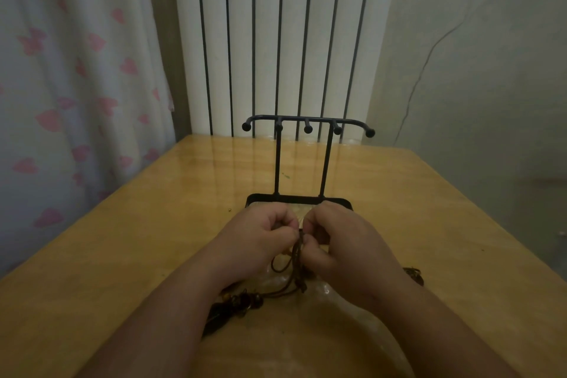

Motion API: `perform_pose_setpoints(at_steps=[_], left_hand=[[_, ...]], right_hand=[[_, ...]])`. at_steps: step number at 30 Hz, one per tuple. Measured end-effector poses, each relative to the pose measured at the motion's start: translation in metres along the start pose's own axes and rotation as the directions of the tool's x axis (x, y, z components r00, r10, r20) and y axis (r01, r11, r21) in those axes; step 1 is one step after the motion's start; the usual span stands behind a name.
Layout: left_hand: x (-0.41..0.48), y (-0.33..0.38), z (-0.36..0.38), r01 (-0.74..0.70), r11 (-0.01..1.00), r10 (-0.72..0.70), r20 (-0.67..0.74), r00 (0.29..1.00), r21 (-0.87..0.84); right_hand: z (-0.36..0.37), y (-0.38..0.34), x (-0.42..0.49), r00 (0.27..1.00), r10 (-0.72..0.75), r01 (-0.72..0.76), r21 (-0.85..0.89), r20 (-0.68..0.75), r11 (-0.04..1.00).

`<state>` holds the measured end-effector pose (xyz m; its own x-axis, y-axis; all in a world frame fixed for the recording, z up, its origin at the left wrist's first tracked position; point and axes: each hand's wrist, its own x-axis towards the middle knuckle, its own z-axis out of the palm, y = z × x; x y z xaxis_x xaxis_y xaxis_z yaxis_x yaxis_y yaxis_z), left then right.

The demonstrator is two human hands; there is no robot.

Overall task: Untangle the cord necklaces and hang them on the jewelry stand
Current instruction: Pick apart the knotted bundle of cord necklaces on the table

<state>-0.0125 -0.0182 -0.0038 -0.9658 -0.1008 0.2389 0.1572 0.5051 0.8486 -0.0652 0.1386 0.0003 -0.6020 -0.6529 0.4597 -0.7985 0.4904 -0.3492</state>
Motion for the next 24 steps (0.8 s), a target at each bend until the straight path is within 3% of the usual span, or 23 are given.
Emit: perform_pose_setpoints(at_steps=[7, 24], left_hand=[[0.0003, 0.001, 0.0, 0.003, 1.0, -0.003, -0.011, 1.0, -0.022], [0.0003, -0.0019, -0.0025, -0.004, 0.998, 0.012, 0.128, 0.992, -0.062]], right_hand=[[-0.0005, -0.0002, -0.0003, 1.0, -0.012, 0.012, -0.003, 0.01, 1.0], [-0.0016, -0.0025, -0.001, 0.999, -0.025, 0.025, 0.031, 0.022, 0.999]])
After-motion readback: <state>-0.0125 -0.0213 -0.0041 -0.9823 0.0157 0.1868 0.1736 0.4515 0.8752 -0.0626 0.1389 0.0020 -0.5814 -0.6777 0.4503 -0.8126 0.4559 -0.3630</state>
